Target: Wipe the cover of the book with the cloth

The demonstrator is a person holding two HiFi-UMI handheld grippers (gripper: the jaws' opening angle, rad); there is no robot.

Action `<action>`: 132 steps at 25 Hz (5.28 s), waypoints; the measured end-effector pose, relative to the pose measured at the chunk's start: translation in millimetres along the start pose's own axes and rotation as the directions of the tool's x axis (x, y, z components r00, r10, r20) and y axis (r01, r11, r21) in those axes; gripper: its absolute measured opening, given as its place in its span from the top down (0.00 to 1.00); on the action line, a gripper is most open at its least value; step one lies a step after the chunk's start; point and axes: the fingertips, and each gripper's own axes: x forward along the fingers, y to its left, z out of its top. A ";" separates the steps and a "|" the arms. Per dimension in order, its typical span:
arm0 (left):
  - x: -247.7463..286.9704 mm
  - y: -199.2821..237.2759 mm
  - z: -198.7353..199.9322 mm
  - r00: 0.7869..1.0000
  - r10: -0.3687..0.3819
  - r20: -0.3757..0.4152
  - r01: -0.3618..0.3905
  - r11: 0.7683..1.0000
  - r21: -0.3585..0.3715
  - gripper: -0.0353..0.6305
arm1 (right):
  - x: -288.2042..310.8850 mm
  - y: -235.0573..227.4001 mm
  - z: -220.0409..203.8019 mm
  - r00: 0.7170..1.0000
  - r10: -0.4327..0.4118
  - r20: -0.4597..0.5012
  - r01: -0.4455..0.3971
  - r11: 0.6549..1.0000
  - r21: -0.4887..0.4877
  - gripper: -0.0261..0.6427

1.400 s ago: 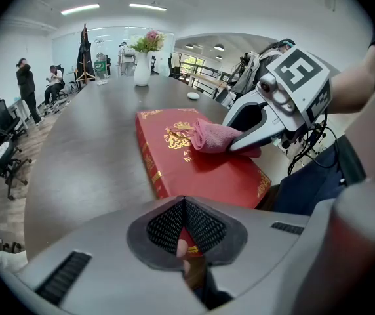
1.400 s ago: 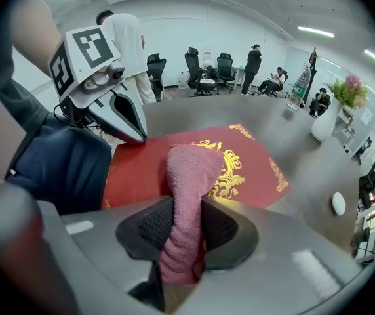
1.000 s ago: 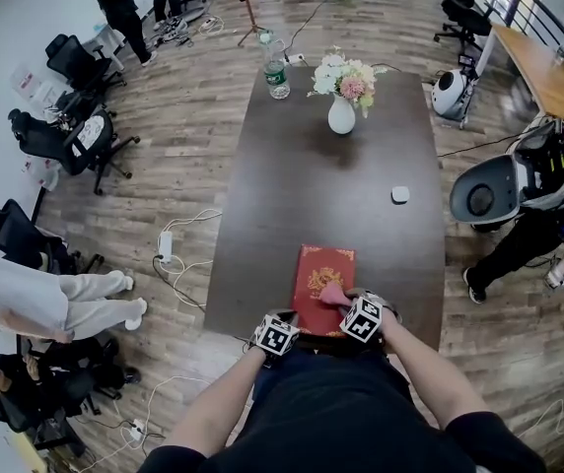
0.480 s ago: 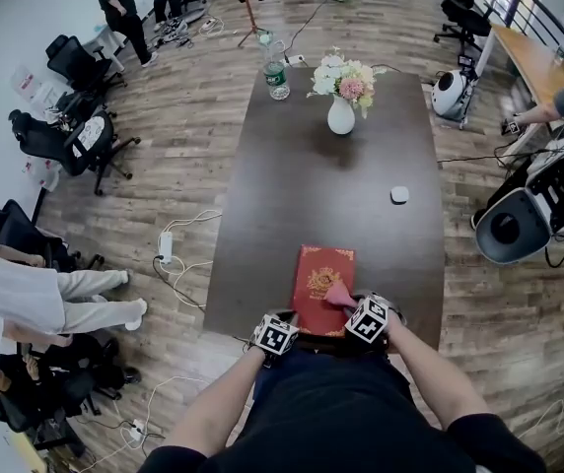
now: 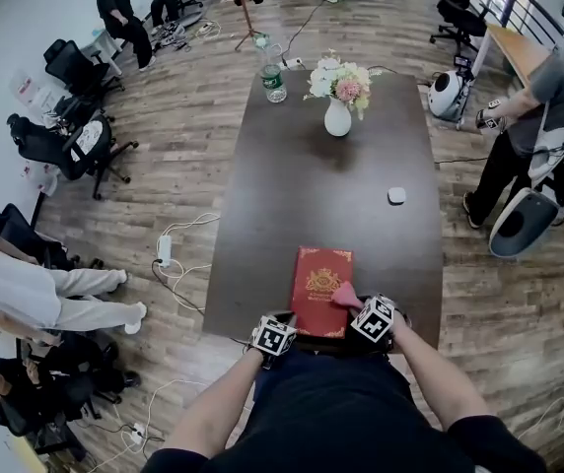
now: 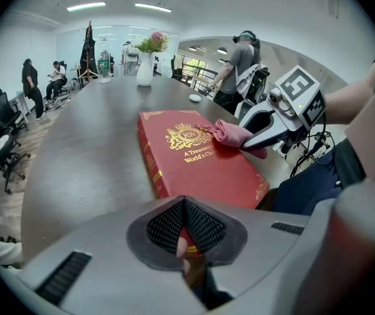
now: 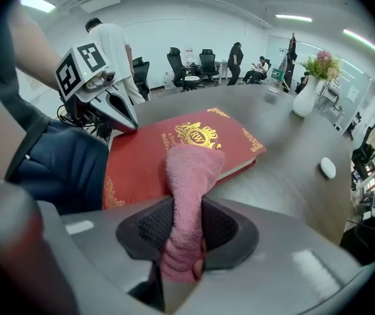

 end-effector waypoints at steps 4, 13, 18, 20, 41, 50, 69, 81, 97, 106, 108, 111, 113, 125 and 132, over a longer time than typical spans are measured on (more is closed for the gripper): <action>-3.1 0.5 -2.0 1.000 0.002 0.000 -0.002 1.000 -0.001 0.95 | -2.7 -4.1 -1.6 1.000 -0.007 0.004 0.007 1.000 0.009 0.79; -12.5 -5.4 -12.0 1.000 -0.021 0.011 0.022 0.999 -0.045 0.95 | -2.9 10.1 35.0 0.998 0.021 0.053 -0.018 0.998 -0.056 0.79; -12.9 -12.4 -14.0 0.999 -0.041 0.025 0.042 0.998 -0.056 0.95 | 7.4 30.7 62.3 0.996 0.061 0.071 -0.052 0.991 -0.120 0.79; -12.9 -15.1 -16.2 0.999 -0.048 0.025 0.049 0.997 -0.054 0.95 | 11.4 39.1 72.8 0.994 0.075 0.074 -0.065 0.988 -0.140 0.79; -9.8 -17.3 -22.9 0.998 -0.056 0.007 0.057 0.996 -0.072 0.95 | 66.1 96.4 137.6 0.986 0.161 0.036 -0.143 0.942 -0.305 0.79; -10.2 -16.2 -22.8 0.999 -0.045 0.011 0.046 0.996 -0.076 0.95 | 80.0 98.7 127.9 0.986 0.163 0.015 -0.151 0.941 -0.301 0.79; -10.0 -15.7 -25.8 0.999 -0.044 0.002 0.044 0.996 -0.078 0.95 | 72.0 87.4 107.8 0.990 0.139 -0.001 -0.134 0.955 -0.266 0.79; -8.8 -16.3 -23.5 0.999 -0.042 0.002 0.042 0.997 -0.071 0.95 | 64.4 78.1 90.5 0.992 0.126 -0.016 -0.126 0.958 -0.258 0.79; -9.4 -15.3 -25.4 0.999 -0.034 0.000 0.034 0.996 -0.078 0.95 | 52.5 69.0 71.2 0.994 0.107 -0.023 -0.109 0.962 -0.250 0.79; -10.2 -14.5 -23.9 0.999 -0.033 0.002 0.033 0.996 -0.087 0.95 | 44.6 66.0 66.1 0.993 0.111 -0.030 -0.115 0.963 -0.243 0.79; -9.3 -14.6 -24.8 0.999 -0.034 0.003 0.034 0.996 -0.087 0.95 | 46.3 63.3 61.7 0.994 0.100 -0.034 -0.105 0.963 -0.247 0.79; -8.4 -14.4 -25.4 0.999 -0.036 0.004 0.036 0.996 -0.086 0.95 | 45.4 60.1 58.9 0.996 0.087 -0.033 -0.093 0.964 -0.248 0.79; -8.8 -14.7 -25.2 0.999 -0.039 0.003 0.039 0.995 -0.088 0.95 | 43.4 60.3 57.1 0.995 0.092 -0.036 -0.098 0.966 -0.241 0.79; -8.3 -13.2 -25.0 0.999 -0.044 0.000 0.044 0.995 -0.086 0.95 | 37.8 55.7 49.6 0.996 0.089 -0.027 -0.093 0.969 -0.230 0.79; -9.6 -14.3 -24.9 0.999 -0.043 0.000 0.043 0.996 -0.084 0.95 | 30.6 52.6 41.5 0.996 0.086 -0.026 -0.090 0.973 -0.211 0.79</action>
